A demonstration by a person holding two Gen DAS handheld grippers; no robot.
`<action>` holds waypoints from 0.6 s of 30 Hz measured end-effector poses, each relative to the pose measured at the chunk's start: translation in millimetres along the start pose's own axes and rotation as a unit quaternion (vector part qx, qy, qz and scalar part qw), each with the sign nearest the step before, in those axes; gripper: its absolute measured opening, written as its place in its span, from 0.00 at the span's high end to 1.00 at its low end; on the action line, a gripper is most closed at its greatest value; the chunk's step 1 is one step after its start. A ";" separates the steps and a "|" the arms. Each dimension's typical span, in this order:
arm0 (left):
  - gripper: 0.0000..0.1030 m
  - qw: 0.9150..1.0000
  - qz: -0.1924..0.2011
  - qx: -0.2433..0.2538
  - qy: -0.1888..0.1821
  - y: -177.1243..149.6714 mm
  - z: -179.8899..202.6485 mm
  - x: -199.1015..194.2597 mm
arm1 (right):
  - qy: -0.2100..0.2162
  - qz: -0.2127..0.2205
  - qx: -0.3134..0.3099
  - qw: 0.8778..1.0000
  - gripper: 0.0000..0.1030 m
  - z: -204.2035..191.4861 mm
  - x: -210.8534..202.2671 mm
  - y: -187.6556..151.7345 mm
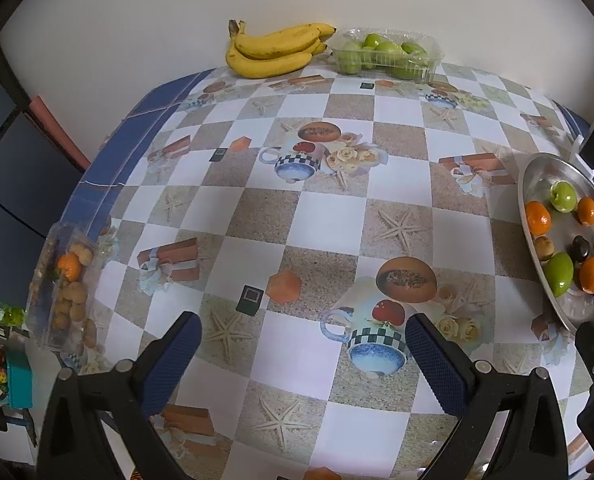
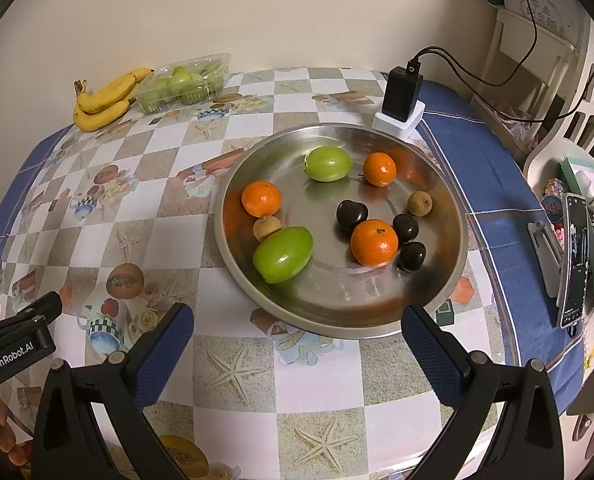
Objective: Organize fruits
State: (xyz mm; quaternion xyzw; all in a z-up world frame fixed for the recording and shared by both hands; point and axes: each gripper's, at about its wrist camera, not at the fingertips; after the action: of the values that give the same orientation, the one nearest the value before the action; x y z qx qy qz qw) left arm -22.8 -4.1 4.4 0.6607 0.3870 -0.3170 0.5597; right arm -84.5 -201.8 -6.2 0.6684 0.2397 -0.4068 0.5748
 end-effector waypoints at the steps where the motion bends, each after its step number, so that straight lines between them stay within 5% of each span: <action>1: 0.00 1.000 0.000 -0.001 -0.003 -0.1 -0.2 -0.1 | 0.000 -0.001 0.000 1.000 0.00 0.1 0.3 -0.1; 18: 0.00 1.000 0.010 -0.005 -0.008 -0.3 -1.7 -5.2 | -0.001 -0.004 -0.004 1.000 0.00 -2.0 0.2 -1.8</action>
State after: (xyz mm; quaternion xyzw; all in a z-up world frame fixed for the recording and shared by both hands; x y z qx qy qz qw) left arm -25.7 -3.2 8.9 0.6592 0.3776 -0.3140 0.5695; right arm -85.2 -199.5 -7.5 0.6647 0.2437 -0.4085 0.5762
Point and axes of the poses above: each gripper's, at about its wrist camera, not at the fingertips, and x roughly the way its jaws point, z to its right, y to its top, and after that the axes turned 4 degrees about z, right-handed
